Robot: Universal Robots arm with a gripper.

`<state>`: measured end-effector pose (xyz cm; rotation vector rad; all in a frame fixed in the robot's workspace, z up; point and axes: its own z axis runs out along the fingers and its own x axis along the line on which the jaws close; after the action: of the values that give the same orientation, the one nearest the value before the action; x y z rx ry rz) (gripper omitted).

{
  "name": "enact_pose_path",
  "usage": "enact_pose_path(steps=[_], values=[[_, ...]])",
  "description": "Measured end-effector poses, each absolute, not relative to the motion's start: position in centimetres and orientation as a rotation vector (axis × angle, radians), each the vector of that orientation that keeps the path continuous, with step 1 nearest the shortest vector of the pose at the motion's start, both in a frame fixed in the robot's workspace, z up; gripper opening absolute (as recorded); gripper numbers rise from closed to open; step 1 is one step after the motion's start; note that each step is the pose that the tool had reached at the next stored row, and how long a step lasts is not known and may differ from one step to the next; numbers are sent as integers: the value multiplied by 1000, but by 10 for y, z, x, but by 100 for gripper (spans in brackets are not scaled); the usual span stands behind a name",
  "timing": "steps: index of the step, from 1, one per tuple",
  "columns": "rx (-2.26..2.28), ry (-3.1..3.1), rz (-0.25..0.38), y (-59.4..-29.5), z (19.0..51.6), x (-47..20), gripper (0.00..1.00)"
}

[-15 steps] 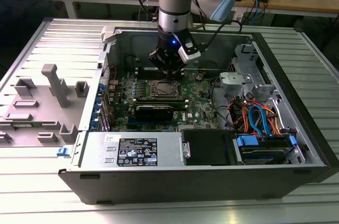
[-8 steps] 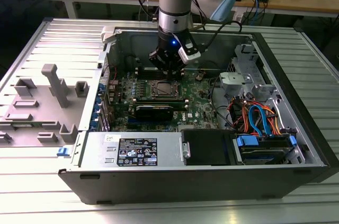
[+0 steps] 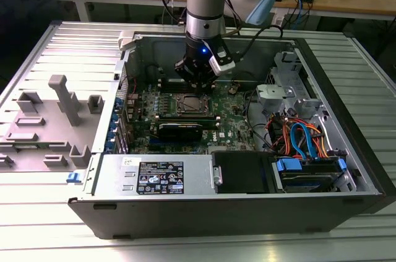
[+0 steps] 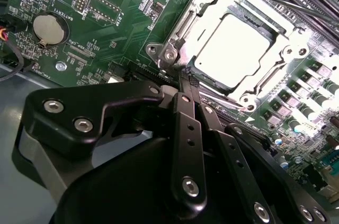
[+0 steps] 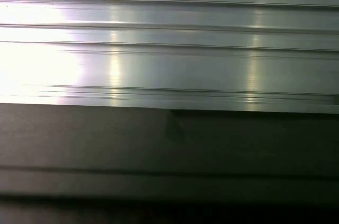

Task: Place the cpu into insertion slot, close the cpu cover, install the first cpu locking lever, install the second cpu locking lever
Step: 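Install the first cpu locking lever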

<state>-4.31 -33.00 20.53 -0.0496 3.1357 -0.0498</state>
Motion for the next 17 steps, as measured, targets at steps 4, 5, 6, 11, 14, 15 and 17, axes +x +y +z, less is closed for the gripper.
enact_pose_path(steps=[4,5,6,11,14,15,17], values=[[-50,3135,-49,-330,205,-43,11],[-50,3135,-49,-330,206,-43,11],[-50,3135,-49,-330,206,-43,11],[-50,3135,-49,-330,207,-43,11],[-49,3137,-49,-331,206,-43,11],[-48,3137,-49,-331,206,-43,11],[-48,3138,-49,-332,206,-43,11]])
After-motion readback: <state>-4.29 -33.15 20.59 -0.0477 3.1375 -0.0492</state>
